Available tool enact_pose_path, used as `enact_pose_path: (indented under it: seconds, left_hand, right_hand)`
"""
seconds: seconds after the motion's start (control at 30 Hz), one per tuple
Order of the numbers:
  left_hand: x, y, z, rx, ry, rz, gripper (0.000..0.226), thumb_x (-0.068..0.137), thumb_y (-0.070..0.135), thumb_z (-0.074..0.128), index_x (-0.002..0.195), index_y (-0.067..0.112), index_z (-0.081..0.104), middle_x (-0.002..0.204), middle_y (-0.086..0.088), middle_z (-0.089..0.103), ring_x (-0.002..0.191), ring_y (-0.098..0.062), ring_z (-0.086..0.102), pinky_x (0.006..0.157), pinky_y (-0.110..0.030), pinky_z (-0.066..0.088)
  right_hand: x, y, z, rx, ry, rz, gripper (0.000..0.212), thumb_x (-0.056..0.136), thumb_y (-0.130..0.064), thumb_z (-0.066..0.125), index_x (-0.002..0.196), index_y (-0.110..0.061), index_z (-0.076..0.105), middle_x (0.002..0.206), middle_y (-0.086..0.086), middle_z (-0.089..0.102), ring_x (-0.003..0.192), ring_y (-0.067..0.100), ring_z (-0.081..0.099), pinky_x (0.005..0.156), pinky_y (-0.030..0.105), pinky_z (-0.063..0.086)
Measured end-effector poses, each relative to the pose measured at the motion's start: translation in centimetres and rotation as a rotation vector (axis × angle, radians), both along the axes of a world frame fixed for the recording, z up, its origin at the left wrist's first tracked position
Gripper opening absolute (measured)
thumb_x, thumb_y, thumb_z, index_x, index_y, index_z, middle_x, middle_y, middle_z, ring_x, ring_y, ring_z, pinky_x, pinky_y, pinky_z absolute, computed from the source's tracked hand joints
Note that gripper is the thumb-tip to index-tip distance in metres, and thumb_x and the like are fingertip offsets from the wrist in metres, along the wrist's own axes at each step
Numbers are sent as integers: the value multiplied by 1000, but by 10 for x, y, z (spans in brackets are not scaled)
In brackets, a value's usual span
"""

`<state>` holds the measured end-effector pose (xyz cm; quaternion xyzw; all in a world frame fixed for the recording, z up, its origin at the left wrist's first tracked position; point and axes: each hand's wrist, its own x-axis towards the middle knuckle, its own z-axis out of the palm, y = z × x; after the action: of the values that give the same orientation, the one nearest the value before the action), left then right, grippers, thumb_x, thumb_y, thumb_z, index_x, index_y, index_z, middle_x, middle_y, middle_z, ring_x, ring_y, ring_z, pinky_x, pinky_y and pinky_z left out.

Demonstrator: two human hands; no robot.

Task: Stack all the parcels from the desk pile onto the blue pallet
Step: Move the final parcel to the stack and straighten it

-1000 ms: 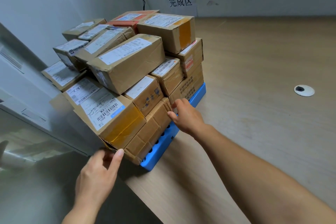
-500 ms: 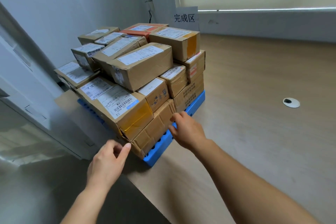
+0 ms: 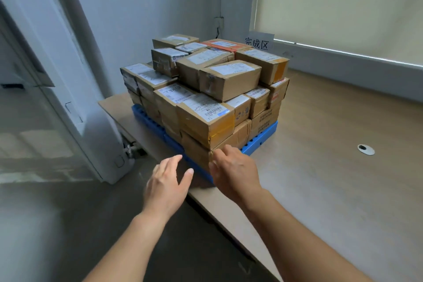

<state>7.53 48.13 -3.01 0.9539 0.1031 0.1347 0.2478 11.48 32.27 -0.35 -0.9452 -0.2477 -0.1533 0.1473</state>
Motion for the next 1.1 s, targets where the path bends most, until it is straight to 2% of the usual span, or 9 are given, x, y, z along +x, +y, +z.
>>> enact_pose_path:
  seconds: [0.17,0.23,0.3,0.4,0.73,0.87,1.0,1.1]
  left_hand:
    - [-28,38,7,63,10,-73,62,95,47,40,149,24,19,157,3,18,143,-14,15,114,-31,17]
    - [-38,55,7,104,20,-99,66,96,48,37,151,25,9,159,3,7,145,-13,4,116,-31,9]
    - [-48,69,8,133,18,-126,68,96,49,36,151,25,3,159,3,0,146,-13,-2,117,-31,4]
    - [-59,89,8,161,9,-162,69,97,48,35,151,25,-1,159,2,-5,145,-14,-8,116,-33,-2]
    - [-39,133,1,254,34,-278,70,98,48,32,149,24,-10,158,0,-13,144,-15,-15,114,-33,-10]
    - [-12,147,-12,302,61,-333,69,98,47,31,149,24,-10,157,1,-14,144,-15,-15,114,-33,-11]
    - [17,157,-29,360,150,-433,64,99,43,31,151,23,-1,159,2,-8,145,-15,-11,116,-35,-7]
    - [43,161,-39,427,200,-536,59,101,40,30,151,21,7,159,1,-1,146,-14,-4,117,-33,-2]
  right_hand:
    - [-30,49,7,-21,-93,-38,16,92,-29,54,90,-15,61,84,3,57,70,17,50,55,26,31]
    - [-43,66,9,-43,-99,-28,19,94,-30,51,98,-15,62,94,3,60,80,19,56,59,24,31]
    - [-52,78,8,-64,-69,-16,26,98,-32,42,111,-16,58,107,3,58,93,18,54,65,23,32]
    - [-61,94,10,-82,-72,-49,27,100,-32,38,113,-17,57,110,1,57,91,15,50,65,21,32]
    - [-50,131,-6,-137,-47,-146,25,99,-32,37,105,-17,56,102,0,57,81,12,46,61,21,34]
    - [-21,146,-26,-133,-18,-178,23,99,-33,38,104,-19,55,100,-1,55,79,11,47,61,21,41]
    - [8,156,-54,-126,65,-231,20,99,-33,39,105,-20,53,98,-3,53,79,12,45,61,23,39]
    - [26,160,-74,-104,153,-293,21,99,-32,39,110,-20,52,104,-1,54,87,15,51,65,26,40]
